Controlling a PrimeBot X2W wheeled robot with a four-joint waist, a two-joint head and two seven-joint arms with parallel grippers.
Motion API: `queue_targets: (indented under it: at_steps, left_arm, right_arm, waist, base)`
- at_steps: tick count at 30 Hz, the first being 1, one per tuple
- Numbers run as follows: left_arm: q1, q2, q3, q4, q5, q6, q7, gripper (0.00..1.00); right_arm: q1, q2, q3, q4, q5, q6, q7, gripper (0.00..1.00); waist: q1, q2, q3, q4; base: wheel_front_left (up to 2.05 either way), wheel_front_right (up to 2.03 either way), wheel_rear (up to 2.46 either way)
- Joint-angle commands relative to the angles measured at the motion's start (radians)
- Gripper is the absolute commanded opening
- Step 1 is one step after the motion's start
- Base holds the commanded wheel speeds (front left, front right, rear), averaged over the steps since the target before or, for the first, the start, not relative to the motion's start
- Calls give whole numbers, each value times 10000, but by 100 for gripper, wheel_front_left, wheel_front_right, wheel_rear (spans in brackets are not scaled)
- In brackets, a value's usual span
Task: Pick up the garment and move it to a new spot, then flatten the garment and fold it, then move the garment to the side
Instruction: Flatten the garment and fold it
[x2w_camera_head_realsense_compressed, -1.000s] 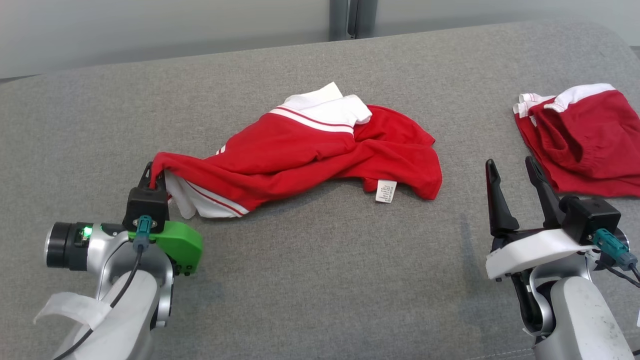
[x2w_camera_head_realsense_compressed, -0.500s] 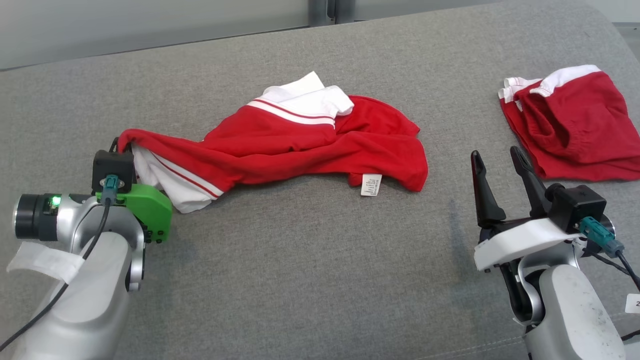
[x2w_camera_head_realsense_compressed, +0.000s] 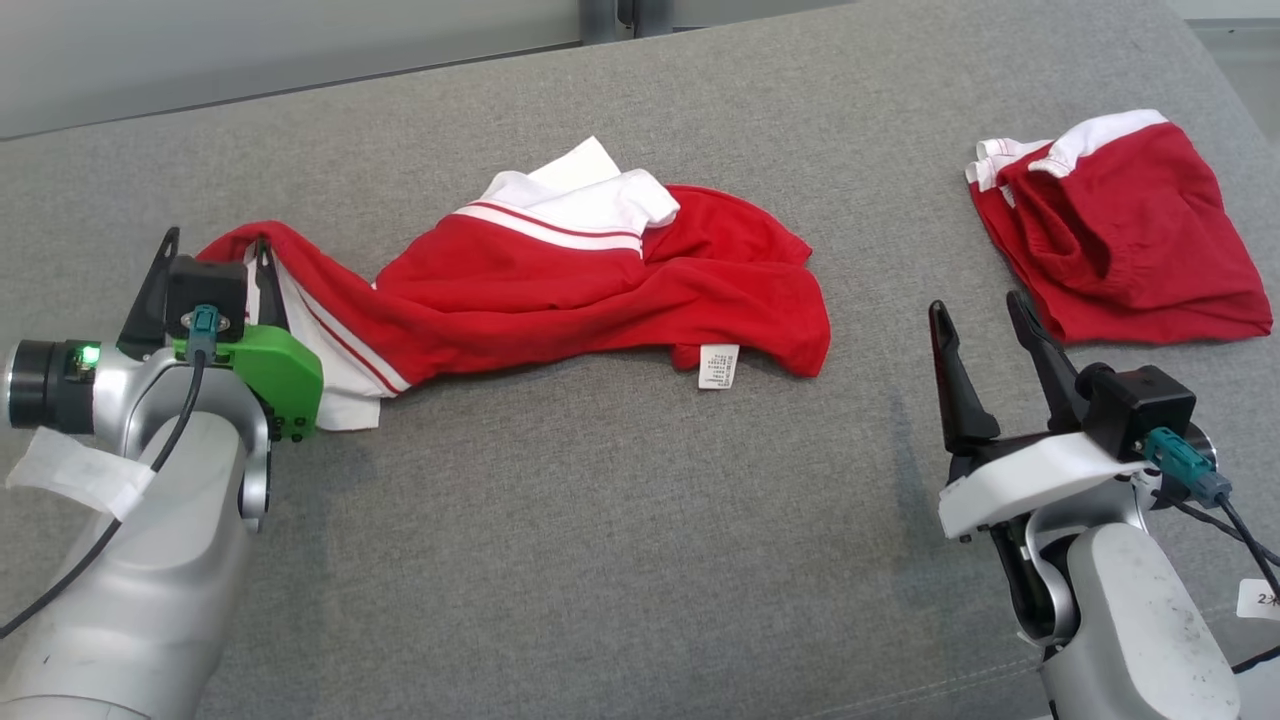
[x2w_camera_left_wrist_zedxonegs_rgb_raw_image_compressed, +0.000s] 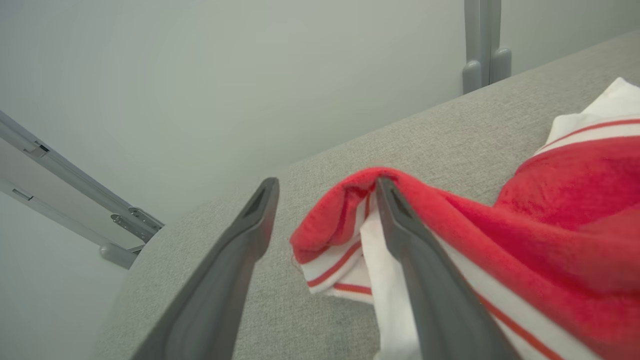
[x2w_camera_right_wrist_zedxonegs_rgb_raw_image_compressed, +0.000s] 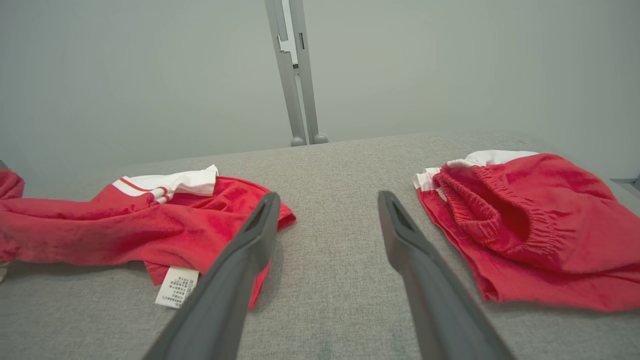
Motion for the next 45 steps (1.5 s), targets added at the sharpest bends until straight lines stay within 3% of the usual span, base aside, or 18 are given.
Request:
queue_targets:
  at_steps: [1, 7, 10, 19, 26, 41, 42, 43, 45]
  left_arm:
    - [-169, -136, -3, 119, -54, -77, -190, 100]
    - [659, -320, 350, 32, -575, -428, -461, 100]
    - [1090, -295, 502, -400, -682, -356, -519, 100]
    - [4415, -352, 1337, -4659, -265, 321, -523, 100]
    - [6140, -632, 1635, -6652, 120, 675, -518, 100]
    - [6907, -851, 2217, -7190, 452, 568, -518, 100]
    - [6918, -860, 2263, -7187, 475, 552, -518, 100]
    - [6935, -870, 2289, -7178, 497, 526, -518, 100]
    - [6965, -900, 2351, -7175, 522, 513, -518, 100]
  right_arm:
    - [-15, -25, -23, 49, -33, -7, -33, 100]
    - [356, -23, -238, 246, -79, -7, -52, 100]
    - [472, -20, -320, 290, -97, -7, -25, 100]
    - [558, -25, -577, 886, 28, -7, 233, 100]
    - [-158, -25, -951, 2333, 247, -7, 586, 100]
    - [-1761, -26, -855, 5962, 1905, -7, 213, 100]
    - [-1911, -26, -845, 6144, 1965, -7, 160, 76]
    - [-2070, -28, -837, 6298, 2063, -7, 80, 44]
    - [-2351, -42, -792, 6504, 1977, -6, -76, 9]
  waist:
    - [-1, 0, -95, 96]
    - [-1, 0, -557, 605]
    - [-1, 0, -685, 806]
    - [-1, 0, -1034, 1677]
    - [-1, 0, -959, 2275]
    - [-1, 0, -846, 3012]
    - [-1, 0, -840, 3032]
    - [-1, 0, -836, 3045]
    - [-1, 0, -836, 3059]
  base:
    - [0, 0, 0]
    - [0, 0, 0]
    - [0, 0, 0]
    - [0, 0, 0]
    - [0, 0, 0]
    - [0, 0, 0]
    - [0, 0, 0]
    - [0, 0, 0]
    - [0, 0, 0]
